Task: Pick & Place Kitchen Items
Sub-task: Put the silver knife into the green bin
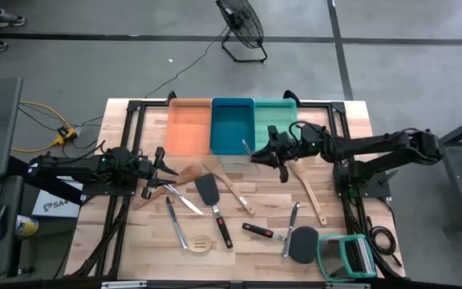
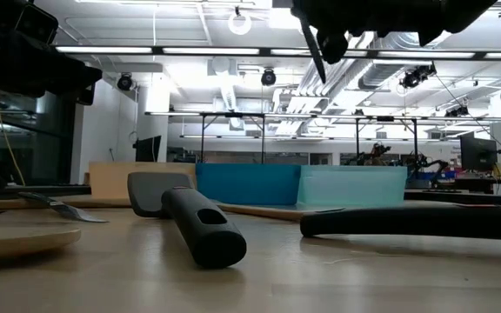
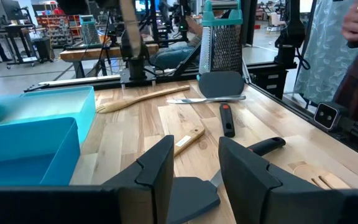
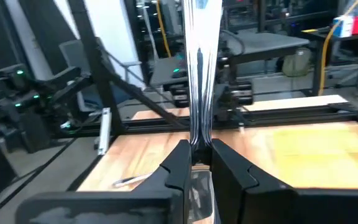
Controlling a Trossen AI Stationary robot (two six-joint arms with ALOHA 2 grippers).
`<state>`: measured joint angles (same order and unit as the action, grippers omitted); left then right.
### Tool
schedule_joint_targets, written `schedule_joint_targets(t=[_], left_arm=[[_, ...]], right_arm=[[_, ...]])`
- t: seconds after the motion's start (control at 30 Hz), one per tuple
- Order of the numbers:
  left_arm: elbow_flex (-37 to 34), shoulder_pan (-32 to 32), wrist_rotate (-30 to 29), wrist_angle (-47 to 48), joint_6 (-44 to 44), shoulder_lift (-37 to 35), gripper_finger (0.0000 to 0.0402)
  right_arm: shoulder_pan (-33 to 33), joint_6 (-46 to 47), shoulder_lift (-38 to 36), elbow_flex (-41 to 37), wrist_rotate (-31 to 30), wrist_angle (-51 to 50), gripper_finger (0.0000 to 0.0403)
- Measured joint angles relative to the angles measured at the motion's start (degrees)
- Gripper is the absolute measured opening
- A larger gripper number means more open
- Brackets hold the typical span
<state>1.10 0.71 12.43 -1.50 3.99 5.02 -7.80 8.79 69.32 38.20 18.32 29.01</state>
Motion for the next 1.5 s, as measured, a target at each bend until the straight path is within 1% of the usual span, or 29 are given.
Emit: schedule_joint_targets(t=[0.13, 0.33, 0.6, 0.7, 0.83, 1.0, 1.2, 1.33, 1.5], left_arm=[[0.0, 0.0, 0.0, 0.0, 0.0, 0.0, 0.0125], [0.0, 0.0, 0.0, 0.0, 0.0, 0.0, 0.0125], [0.0, 0.0, 0.0, 0.0, 0.0, 0.0, 0.0125], [0.0, 0.0, 0.0, 0.0, 0.0, 0.0, 0.0125], [0.0, 0.0, 0.0, 0.0, 0.0, 0.0, 0.0125], [0.0, 0.0, 0.0, 0.0, 0.0, 0.0, 0.0125], [0.0, 0.0, 0.0, 0.0, 0.0, 0.0, 0.0125], [0.0, 0.0, 0.0, 0.0, 0.0, 0.0, 0.0125], [0.0, 0.0, 0.0, 0.0, 0.0, 0.0, 0.0125]], right_arm=[[-3.6, -2.5, 0.0, 0.0, 0.7, -0.8, 0.0033], [-9.3, -2.6, 0.0, 0.0, -2.7, -4.0, 0.0033], [-16.2, 3.8, 0.0, 0.0, -13.4, -13.8, 0.0033], [-18.8, 4.0, 0.0, 0.0, -16.2, -17.6, 0.0033], [-21.9, 3.7, 0.0, 0.0, -20.8, -19.3, 0.0033], [-24.4, 7.5, 0.1, 0.0, -25.3, -23.9, 0.0033], [-25.3, 11.0, 2.4, 0.0, -30.3, -29.5, 0.0033], [-25.2, 12.3, 4.9, 0.6, -30.2, -31.6, 0.0033], [-26.1, 13.1, 10.3, 8.2, -29.9, -41.8, 0.0033]])
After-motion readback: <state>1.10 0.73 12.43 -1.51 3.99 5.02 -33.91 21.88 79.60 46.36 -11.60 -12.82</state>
